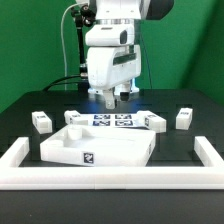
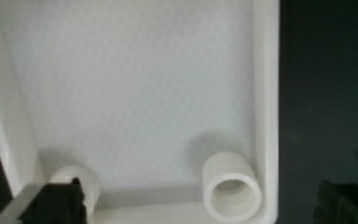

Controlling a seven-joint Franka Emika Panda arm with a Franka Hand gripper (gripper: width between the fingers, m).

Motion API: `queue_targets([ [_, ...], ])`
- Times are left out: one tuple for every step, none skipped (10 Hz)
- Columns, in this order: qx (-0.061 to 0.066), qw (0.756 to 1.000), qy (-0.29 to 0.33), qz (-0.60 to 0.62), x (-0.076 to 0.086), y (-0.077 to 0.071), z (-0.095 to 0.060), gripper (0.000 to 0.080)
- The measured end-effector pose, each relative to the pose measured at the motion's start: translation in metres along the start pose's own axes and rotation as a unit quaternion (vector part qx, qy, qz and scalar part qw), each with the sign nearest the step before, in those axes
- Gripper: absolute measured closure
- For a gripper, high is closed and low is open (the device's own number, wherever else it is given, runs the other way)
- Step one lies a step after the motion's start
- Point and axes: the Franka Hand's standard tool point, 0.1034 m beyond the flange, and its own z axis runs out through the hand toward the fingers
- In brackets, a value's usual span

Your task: Assemble desk

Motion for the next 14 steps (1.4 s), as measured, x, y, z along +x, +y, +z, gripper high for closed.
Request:
queue_targets([
  [0.0, 1.0, 0.001, 0.004, -0.007, -0.004, 0.014, 0.015],
  [-0.008, 1.0, 0.006, 0.004, -0.016, -0.008, 0.035, 0.015],
  [-0.009, 1.0, 0.008, 0.008, -0.021, -0.011, 0.055, 0.015],
  [-0.012, 1.0, 0.011, 0.01, -0.019, -0.013, 0.066, 0.015],
  [-0.022, 0.999, 0.018, 0.015, -0.012, -0.015, 0.072, 0.015],
  [-0.021, 1.0, 0.019, 0.013, -0.008, -0.018, 0.075, 0.015],
  [-0.021, 1.0, 0.019, 0.014, -0.009, -0.017, 0.075, 0.015],
  [-0.021, 1.0, 0.019, 0.014, -0.01, -0.017, 0.075, 0.015],
  [-0.02, 1.0, 0.019, 0.014, -0.01, -0.017, 0.076, 0.0274],
  [-0.02, 1.0, 0.019, 0.014, -0.01, -0.017, 0.076, 0.0424],
  [-0.02, 1.0, 0.019, 0.014, -0.01, -0.017, 0.076, 0.0562],
  [-0.02, 1.0, 0.019, 0.014, -0.01, -0.017, 0.076, 0.0562],
  [-0.02, 1.0, 0.018, 0.014, -0.01, -0.017, 0.076, 0.0715],
  [-0.02, 1.0, 0.018, 0.014, -0.01, -0.017, 0.076, 0.0715],
])
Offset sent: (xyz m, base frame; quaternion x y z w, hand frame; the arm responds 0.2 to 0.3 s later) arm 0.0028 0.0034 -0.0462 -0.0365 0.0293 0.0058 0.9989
